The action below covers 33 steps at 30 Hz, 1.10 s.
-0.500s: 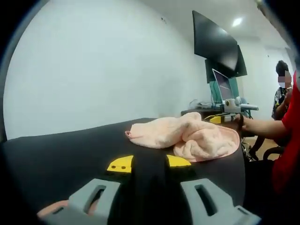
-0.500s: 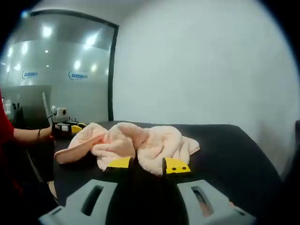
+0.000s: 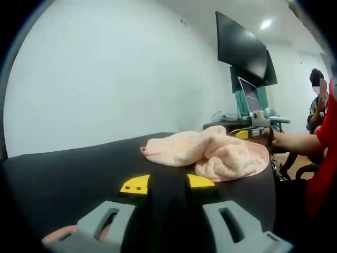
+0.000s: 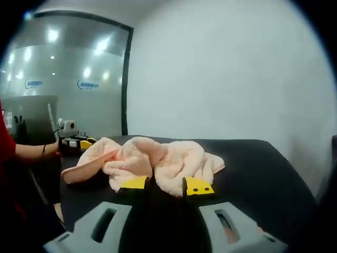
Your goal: Fold the towel on the table until its edges align and the towel forms a compact rectangular stack.
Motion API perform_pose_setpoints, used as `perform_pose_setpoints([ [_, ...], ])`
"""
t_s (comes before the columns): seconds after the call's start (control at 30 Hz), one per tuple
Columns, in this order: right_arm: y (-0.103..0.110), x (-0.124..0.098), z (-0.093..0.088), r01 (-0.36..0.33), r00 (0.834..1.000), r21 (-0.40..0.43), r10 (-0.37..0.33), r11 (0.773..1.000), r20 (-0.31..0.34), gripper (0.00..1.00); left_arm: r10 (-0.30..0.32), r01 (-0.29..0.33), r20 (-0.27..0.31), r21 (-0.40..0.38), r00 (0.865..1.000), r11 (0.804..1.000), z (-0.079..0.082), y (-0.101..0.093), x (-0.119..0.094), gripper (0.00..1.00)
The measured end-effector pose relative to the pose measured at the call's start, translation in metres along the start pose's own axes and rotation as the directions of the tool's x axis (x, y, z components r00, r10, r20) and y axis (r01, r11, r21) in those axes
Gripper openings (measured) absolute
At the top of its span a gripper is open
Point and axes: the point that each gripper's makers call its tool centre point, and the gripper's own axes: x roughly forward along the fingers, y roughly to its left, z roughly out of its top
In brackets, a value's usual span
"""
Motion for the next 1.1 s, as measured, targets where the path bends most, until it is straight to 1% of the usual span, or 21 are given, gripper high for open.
perform_pose_setpoints([
  [0.17,-0.003,0.001,0.0,-0.003,1.0,0.006,0.003,1.0,0.0,0.22,-0.001,0.001,-0.002,0.002,1.0,1.0,0.0,-0.001,0.0,0.28],
  [0.53,0.003,-0.001,-0.001,-0.002,1.0,0.005,0.002,1.0,0.003,0.22,-0.003,0.003,-0.01,0.011,1.0,1.0,-0.002,-0.002,0.001,0.28],
  [0.7,-0.001,0.0,0.0,0.0,1.0,0.005,0.0,1.0,0.004,0.22,-0.015,0.016,-0.023,0.029,1.0,0.999,-0.004,-0.005,0.001,0.28],
  [0.8,0.0,0.0,0.0,0.0,1.0,0.005,0.0,1.0,0.003,0.22,-0.019,0.019,0.0,0.019,1.0,1.0,0.001,-0.006,-0.001,0.28],
  [0.87,-0.003,0.0,0.0,0.001,1.0,0.007,-0.001,1.0,0.001,0.22,-0.026,0.026,0.037,0.003,0.999,1.0,0.01,-0.006,-0.002,0.28],
  [0.9,-0.004,0.001,-0.001,0.001,1.0,0.008,-0.001,1.0,0.001,0.22,-0.026,0.026,0.043,-0.001,0.999,1.0,0.013,-0.009,-0.003,0.28],
  [0.93,-0.004,0.001,-0.001,0.003,1.0,0.011,-0.003,1.0,0.0,0.22,-0.033,0.033,0.032,0.001,0.999,0.999,0.016,-0.014,0.001,0.26],
  [0.97,-0.005,0.001,-0.001,0.004,1.0,0.012,-0.004,1.0,-0.001,0.22,-0.048,0.049,-0.022,0.048,0.999,0.998,0.016,-0.024,0.004,0.22],
  [1.0,-0.006,0.001,-0.002,0.006,1.0,0.012,-0.006,1.0,-0.004,0.22,-0.064,0.07,-0.044,0.13,0.997,0.989,0.025,-0.037,0.007,0.21],
  [1.03,-0.005,0.001,-0.002,0.006,1.0,0.011,-0.006,1.0,-0.006,0.22,-0.097,0.104,-0.044,0.187,0.994,0.977,0.036,-0.054,0.011,0.21],
  [1.07,-0.004,0.0,-0.002,0.005,1.0,0.009,-0.005,1.0,-0.008,0.22,-0.134,0.141,-0.046,0.213,0.99,0.967,0.047,-0.071,0.012,0.21],
  [1.1,-0.002,0.0,-0.002,0.003,1.0,0.006,-0.003,1.0,-0.008,0.22,-0.165,0.174,-0.059,0.213,0.984,0.961,0.055,-0.087,0.013,0.21],
])
